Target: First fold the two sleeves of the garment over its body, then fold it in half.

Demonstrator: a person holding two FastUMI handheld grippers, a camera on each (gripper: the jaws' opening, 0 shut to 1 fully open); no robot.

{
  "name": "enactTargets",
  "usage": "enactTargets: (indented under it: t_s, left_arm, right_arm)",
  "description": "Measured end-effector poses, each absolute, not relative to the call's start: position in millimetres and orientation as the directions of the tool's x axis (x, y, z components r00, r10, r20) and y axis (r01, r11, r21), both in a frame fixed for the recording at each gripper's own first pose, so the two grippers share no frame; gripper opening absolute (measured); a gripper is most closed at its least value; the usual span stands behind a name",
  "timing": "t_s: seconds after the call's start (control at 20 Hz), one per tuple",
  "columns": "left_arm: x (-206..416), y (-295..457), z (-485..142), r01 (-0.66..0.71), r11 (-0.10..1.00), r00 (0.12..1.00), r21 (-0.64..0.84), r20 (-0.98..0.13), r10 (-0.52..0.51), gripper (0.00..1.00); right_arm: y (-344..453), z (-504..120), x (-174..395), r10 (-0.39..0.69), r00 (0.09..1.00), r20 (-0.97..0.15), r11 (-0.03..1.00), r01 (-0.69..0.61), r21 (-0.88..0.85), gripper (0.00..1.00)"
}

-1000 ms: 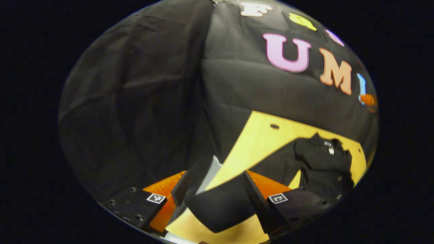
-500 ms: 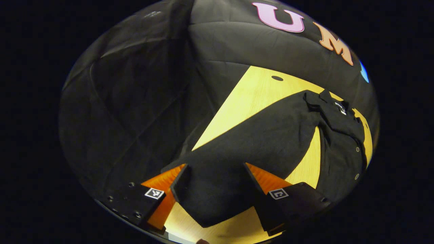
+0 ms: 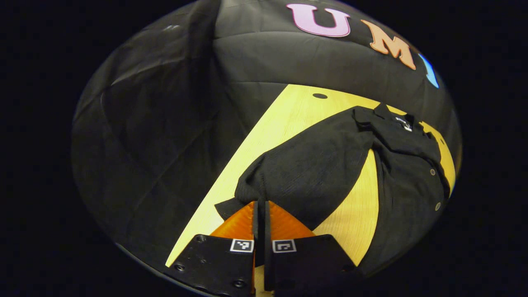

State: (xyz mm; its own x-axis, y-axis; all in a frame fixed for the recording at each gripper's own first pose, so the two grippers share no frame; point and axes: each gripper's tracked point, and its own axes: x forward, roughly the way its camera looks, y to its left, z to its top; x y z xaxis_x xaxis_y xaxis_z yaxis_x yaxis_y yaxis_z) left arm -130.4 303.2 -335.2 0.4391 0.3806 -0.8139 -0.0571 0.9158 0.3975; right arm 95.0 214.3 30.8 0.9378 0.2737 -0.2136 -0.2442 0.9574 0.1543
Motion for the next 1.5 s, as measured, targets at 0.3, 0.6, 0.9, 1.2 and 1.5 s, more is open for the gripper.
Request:
enactTargets:
  t_s: [0.3,0.6,0.9,1.2,1.5]
  left_arm:
    - [-117,297,-317,-0.008,0.915,0.428,0.404,-0.825,0.368,0.0]
    - [-14,219,-277,-0.014,0.948,0.59,0.317,-0.763,0.264,0.0]
    - [122,45,-266,0.178,0.964,0.752,0.196,-0.659,-0.005,0.0]
    - [117,-152,-345,0.439,0.897,0.66,0.052,-0.696,-0.283,0.0]
    - [49,-292,-397,0.479,0.826,0.494,-0.298,-0.686,-0.534,1.0]
  right_arm:
    - [176,35,86,0.22,0.951,-0.219,0.974,-0.2,0.108,0.96]
    - [111,12,84,0.149,0.95,-0.276,0.988,-0.133,0.075,0.98]
    - [45,-1,84,0.095,0.951,-0.294,0.995,-0.078,0.067,0.98]
    - [-29,-18,81,0.004,0.946,-0.325,0.996,0.026,0.088,0.98]
    - [-78,-36,76,-0.057,0.927,-0.371,0.993,0.093,0.079,0.98]
